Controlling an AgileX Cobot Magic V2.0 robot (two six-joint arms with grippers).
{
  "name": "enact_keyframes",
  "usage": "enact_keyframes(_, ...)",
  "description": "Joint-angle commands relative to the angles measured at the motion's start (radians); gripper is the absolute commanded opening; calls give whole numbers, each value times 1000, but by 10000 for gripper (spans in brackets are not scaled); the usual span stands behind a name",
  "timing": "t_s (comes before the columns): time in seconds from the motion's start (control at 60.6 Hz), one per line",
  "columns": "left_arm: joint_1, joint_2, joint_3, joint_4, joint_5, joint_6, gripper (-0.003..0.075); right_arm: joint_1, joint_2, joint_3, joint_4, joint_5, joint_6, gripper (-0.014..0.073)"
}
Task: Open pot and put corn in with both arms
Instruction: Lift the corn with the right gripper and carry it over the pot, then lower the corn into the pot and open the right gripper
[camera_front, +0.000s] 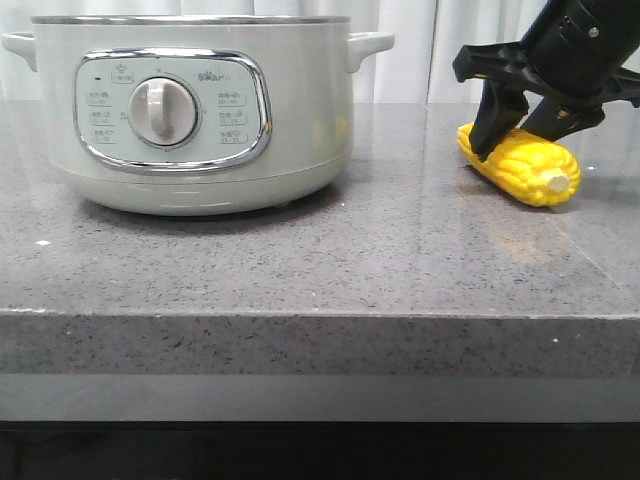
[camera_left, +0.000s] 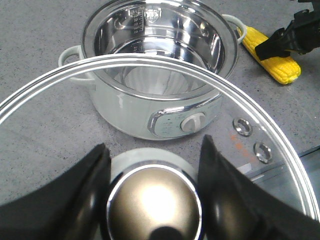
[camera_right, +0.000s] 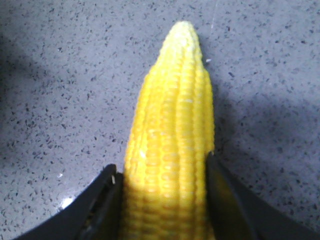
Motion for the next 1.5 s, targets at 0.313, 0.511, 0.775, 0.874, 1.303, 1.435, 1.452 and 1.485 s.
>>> enact_keyframes(0.313, -4, -11, -30, -5, -131, -14, 283, -7, -154, -168, -9, -15, -21, 162)
enact_keyframes(0.511, -4, -11, -30, -5, -131, -14, 283, 130, -115, -384, -9, 43, -77, 162)
enact_keyframes(0.775, -4, -11, -30, -5, -131, -14, 283, 337, 70, -641, -9, 76, -78, 162)
enact_keyframes(0.874, -4, -11, -30, -5, -131, -14, 283, 380, 132, -693, -9, 74, -78, 162)
enact_keyframes(1.303, -4, -11, -30, -5, -135, -14, 283, 404, 197, -707, -9, 160, -78, 426)
enact_keyframes(1.435, -4, -11, -30, -5, -146, -14, 283, 404, 196, -707, -9, 160, -78, 500)
enact_keyframes(1.452, -4, -11, -30, -5, -146, -14, 283, 404, 194, -707, -9, 160, -78, 507)
enact_keyframes(1.485, -4, -11, -30, -5, -146, -14, 283, 404, 194, -707, -9, 160, -78, 517)
